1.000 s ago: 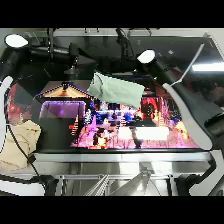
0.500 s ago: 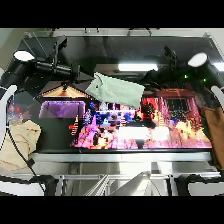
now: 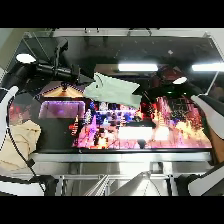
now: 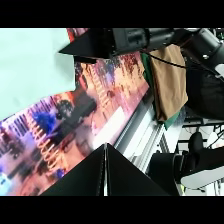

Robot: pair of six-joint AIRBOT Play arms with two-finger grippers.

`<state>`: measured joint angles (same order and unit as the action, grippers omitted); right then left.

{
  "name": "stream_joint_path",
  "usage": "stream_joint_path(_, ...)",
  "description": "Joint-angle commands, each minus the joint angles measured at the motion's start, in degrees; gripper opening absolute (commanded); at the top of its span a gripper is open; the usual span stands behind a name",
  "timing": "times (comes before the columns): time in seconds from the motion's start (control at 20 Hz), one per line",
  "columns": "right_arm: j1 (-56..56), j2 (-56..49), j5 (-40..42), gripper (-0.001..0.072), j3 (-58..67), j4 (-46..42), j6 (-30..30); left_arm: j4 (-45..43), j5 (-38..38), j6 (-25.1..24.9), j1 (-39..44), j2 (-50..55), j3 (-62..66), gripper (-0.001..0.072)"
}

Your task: Fold the shirts.

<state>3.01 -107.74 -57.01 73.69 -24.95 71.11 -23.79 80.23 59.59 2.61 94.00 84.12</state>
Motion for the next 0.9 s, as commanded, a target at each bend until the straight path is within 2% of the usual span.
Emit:
stream_joint_path(0.0,2.47,-4.24,1.07,0.0414,1.51,9.73,-2.54,-0.15,1.07,-0.48,0.04,-0.02,-0.02,0.0003)
stream_joint_path(0.05,2.75,-4.46,0.79,0.0231,1.86,13.27,-4.66,-0.15,1.38,-0.63,0.04,-0.02,-0.02,0.0003)
stream_joint_path(0.1,2.73,-4.37,-0.70,0.0019,2.12,18.23,-8.83,-0.13,1.81,-0.63,0.04,-0.02,-0.02,0.0003)
stream_joint_path(0.2,1.68,-3.30,-6.03,0.0017,2.89,27.58,-16.00,-0.13,2.62,-0.63,0.04,-0.02,-0.04,0.0003)
stream_joint_path(0.25,0.83,-1.55,-7.37,0.0017,2.89,30.45,-17.55,-0.13,2.93,-0.61,0.04,-0.02,-0.04,0.0003)
stream_joint_path(0.45,-8.02,13.25,-3.13,0.0016,3.96,30.62,-16.02,0.00,3.19,-0.61,0.04,-0.02,-0.02,0.0003)
stream_joint_path(0.55,-15.69,20.81,-0.94,0.0016,6.82,25.40,-9.31,-0.04,3.34,-0.63,0.09,-0.02,-0.04,0.0003)
stream_joint_path(0.65,-24.09,27.43,-0.70,0.0016,10.97,13.31,1.70,-0.11,3.69,-0.66,0.09,-0.02,-0.04,0.0003)
stream_joint_path(0.75,-32.57,32.57,-3.52,0.0017,14.43,-2.43,14.69,-0.15,3.87,-0.68,0.09,-0.02,-0.04,0.0003)
stream_joint_path(0.85,-41.38,36.85,-7.41,0.0016,15.32,-7.96,20.48,-0.22,4.09,-0.81,0.09,-0.02,-0.04,0.0003)
